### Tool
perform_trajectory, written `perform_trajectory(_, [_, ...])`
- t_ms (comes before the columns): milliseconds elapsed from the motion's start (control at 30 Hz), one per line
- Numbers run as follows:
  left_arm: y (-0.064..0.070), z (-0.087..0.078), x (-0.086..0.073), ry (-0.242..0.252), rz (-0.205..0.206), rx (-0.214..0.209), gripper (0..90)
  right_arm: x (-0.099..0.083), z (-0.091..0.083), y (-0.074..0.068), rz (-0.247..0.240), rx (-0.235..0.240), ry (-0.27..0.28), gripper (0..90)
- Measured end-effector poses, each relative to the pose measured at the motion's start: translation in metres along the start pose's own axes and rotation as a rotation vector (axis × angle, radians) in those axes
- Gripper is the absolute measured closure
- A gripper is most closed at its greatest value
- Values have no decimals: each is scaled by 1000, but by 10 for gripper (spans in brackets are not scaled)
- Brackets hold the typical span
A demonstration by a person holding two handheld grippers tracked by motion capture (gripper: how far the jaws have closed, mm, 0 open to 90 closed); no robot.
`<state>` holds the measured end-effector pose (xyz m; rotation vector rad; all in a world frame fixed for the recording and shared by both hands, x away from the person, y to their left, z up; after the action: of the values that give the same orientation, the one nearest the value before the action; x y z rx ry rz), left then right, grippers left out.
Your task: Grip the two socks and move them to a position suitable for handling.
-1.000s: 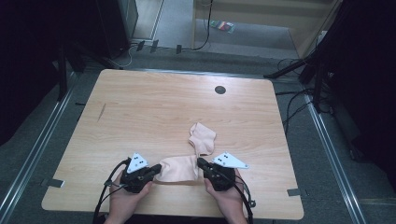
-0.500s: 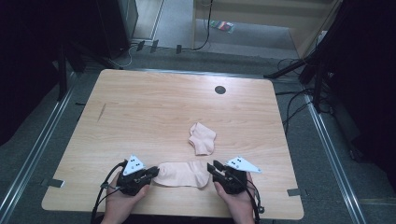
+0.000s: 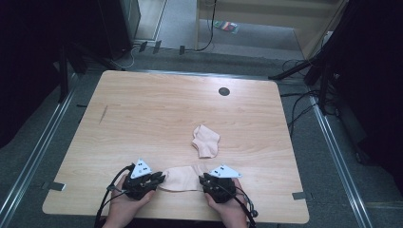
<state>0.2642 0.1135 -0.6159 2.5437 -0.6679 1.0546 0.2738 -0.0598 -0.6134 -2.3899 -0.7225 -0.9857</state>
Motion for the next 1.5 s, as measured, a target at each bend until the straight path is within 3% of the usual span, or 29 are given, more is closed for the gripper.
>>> perform_trajectory(167, [-7,-4,-3,1,7,51,784,-4,-5,5,-16,-18,8,764])
perform_trajectory(367, [-7,-6,-6,2,3,75,769,-7,-11,8,-12,-17,7,749])
perform_trajectory(500, [-4,-8,-6,10,-22,59,592,-6,-16,9,-11,1,12,663])
perform_trajectory(533, [-4,-10,-2,42,-43,36,545,3,-20,12,-28,0,54,639])
perform_trajectory(567, [-4,-10,-2,42,-43,36,521,6,-21,13,-31,-4,62,632])
perform_trajectory(600, [-7,-14,5,84,-63,28,490,13,-23,15,-37,-12,81,627])
perform_trajectory(733, [-18,-22,13,142,-94,35,456,33,-23,19,-62,-21,109,612])
perform_trajectory(800, [-29,-28,17,177,-125,62,426,52,-14,22,-120,-56,119,569])
perform_trajectory(933, [-42,-30,16,183,-155,82,416,67,-1,23,-158,-54,128,489])
perform_trajectory(1000, [-47,-30,15,178,-172,81,417,71,15,26,-170,-46,77,460])
perform_trajectory(1067, [-52,-29,14,177,-186,89,417,73,28,33,-182,-75,41,460])
perform_trajectory(1133, [-54,-29,13,170,-194,95,414,73,43,42,-170,-114,-4,470])
perform_trajectory(1267, [-56,-26,11,163,-222,103,366,74,55,45,-167,-124,-20,484])
perform_trajectory(1500, [-52,-24,12,159,-217,98,303,69,62,50,-151,-144,-45,577])
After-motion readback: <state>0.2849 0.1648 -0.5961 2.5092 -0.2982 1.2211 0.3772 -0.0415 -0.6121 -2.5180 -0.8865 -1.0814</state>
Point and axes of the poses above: each handheld gripper's, and its own axes: z roughly forward along the jaws, x roughly out of its top, y roughly to its right, the point moved 10 cm from there along z, roughly forward along the jaws, and after that the axes turned 4 degrees about x, right-handed, at the moved point
